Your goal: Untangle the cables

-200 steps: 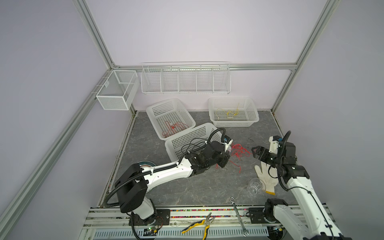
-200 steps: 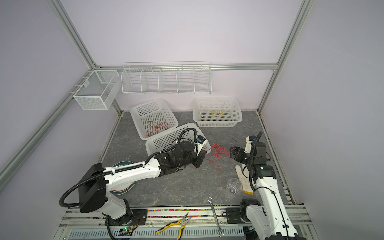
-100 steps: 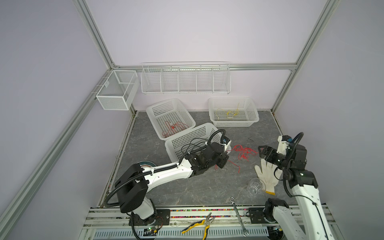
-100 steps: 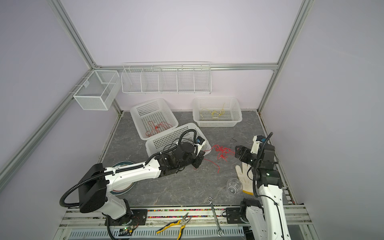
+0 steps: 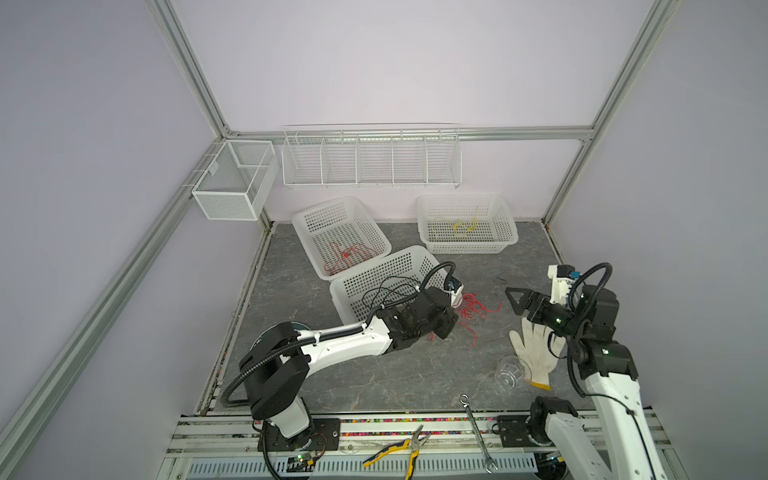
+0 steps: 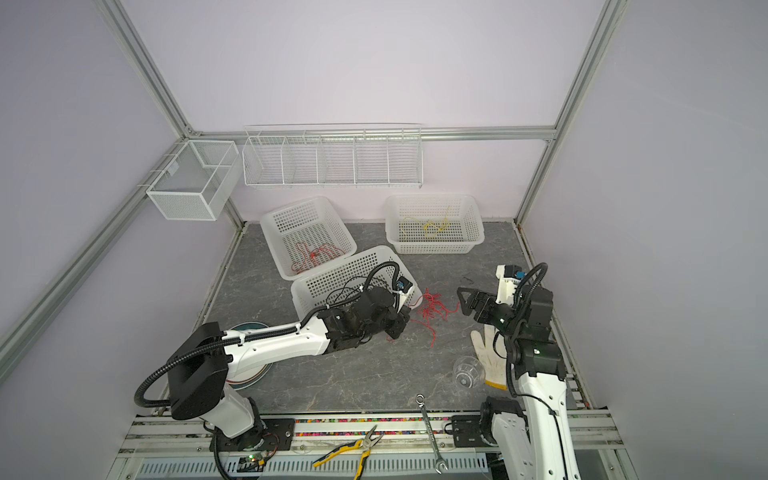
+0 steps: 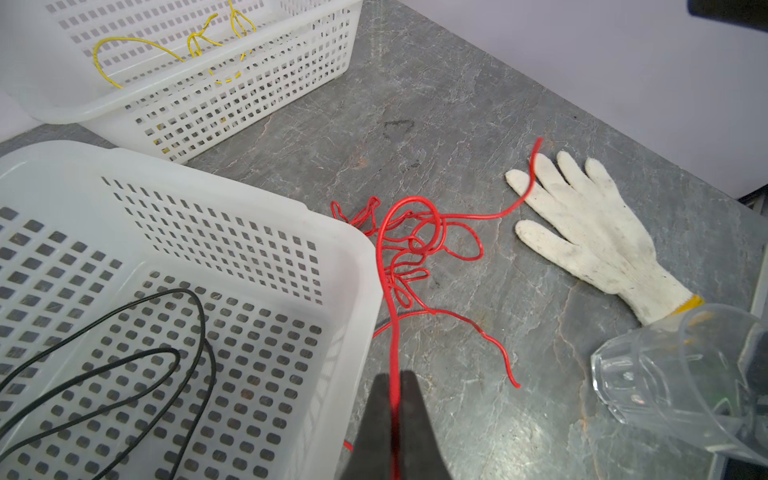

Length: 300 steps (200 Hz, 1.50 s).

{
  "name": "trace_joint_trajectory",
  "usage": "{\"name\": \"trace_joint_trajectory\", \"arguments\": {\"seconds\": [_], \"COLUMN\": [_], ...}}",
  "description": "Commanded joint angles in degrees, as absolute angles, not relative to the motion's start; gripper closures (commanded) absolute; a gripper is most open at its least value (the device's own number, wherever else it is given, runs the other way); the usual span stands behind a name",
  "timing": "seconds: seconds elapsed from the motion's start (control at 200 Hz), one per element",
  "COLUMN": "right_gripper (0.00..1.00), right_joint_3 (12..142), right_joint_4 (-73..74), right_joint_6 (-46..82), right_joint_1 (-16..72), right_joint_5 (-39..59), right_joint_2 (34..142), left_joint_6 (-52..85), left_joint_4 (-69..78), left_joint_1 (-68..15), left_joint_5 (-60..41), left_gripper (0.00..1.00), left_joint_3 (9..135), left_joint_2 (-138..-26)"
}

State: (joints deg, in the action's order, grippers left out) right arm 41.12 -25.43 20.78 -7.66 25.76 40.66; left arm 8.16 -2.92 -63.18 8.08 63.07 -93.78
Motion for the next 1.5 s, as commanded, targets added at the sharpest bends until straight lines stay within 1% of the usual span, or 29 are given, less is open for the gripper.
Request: {"name": "trace_joint_trajectory", "arguments": {"seconds": [0.0, 0.075, 0.25, 0.41, 0.505, 0.685, 0.84, 1.199, 1.294, 1.394, 1.494], "right_gripper": [0.1, 0.11, 0.17, 0.16, 0.14, 0.1, 0.09, 0.1, 0.1, 0.13, 0.21], "right_joint_3": [40.0, 37.6, 31.3, 27.8, 26.5, 25.1, 25.1, 25.4, 25.5, 25.5, 25.0], "right_joint_4": [-27.0, -25.5, -19.9, -17.9, -17.5, -14.9, -11.3, -2.4, -1.1, -0.5, 0.3], "right_joint_6": [20.7, 21.3, 21.6, 22.6, 22.7, 22.9, 23.0, 23.9, 23.7, 23.2, 23.6], "right_joint_1": [-7.4, -7.4, -7.2, -6.3, -5.9, -5.0, -4.0, -1.1, 0.3, 1.6, 2.3], "right_joint_5": [18.3, 17.7, 23.8, 24.8, 24.7, 26.3, 25.4, 23.8, 22.1, 19.2, 14.8], "right_joint_2": [40.8, 40.6, 39.4, 33.5, 29.4, 26.8, 28.9, 37.4, 39.5, 41.5, 42.5], "left_joint_6": [9.0, 10.1, 12.7, 13.6, 14.2, 14.9, 15.9, 16.9, 17.0, 17.0, 16.8], "left_joint_4": [-3.4, -4.3, -8.3, -11.6, -13.4, -13.7, -13.6, -14.0, -13.7, -13.2, -12.9], "left_joint_1": [-63.4, -63.2, -62.7, -62.7, -62.7, -62.7, -62.7, -62.8, -62.8, -62.8, -62.8], "left_joint_5": [7.9, 8.2, 7.5, 6.6, 5.9, 2.4, 0.0, -4.8, -5.4, -6.1, -6.3], "left_gripper": [1.0, 1.0, 1.0, 1.0, 1.0, 1.0, 1.0, 1.0, 1.0, 1.0, 1.0], "left_joint_3": [65.8, 66.9, 71.4, 75.9, 78.4, 81.0, 82.1, 84.0, 84.2, 84.3, 84.2], "left_joint_2": [-93.5, -93.3, -93.6, -95.1, -95.9, -95.9, -95.3, -94.2, -93.9, -93.1, -92.3]}}
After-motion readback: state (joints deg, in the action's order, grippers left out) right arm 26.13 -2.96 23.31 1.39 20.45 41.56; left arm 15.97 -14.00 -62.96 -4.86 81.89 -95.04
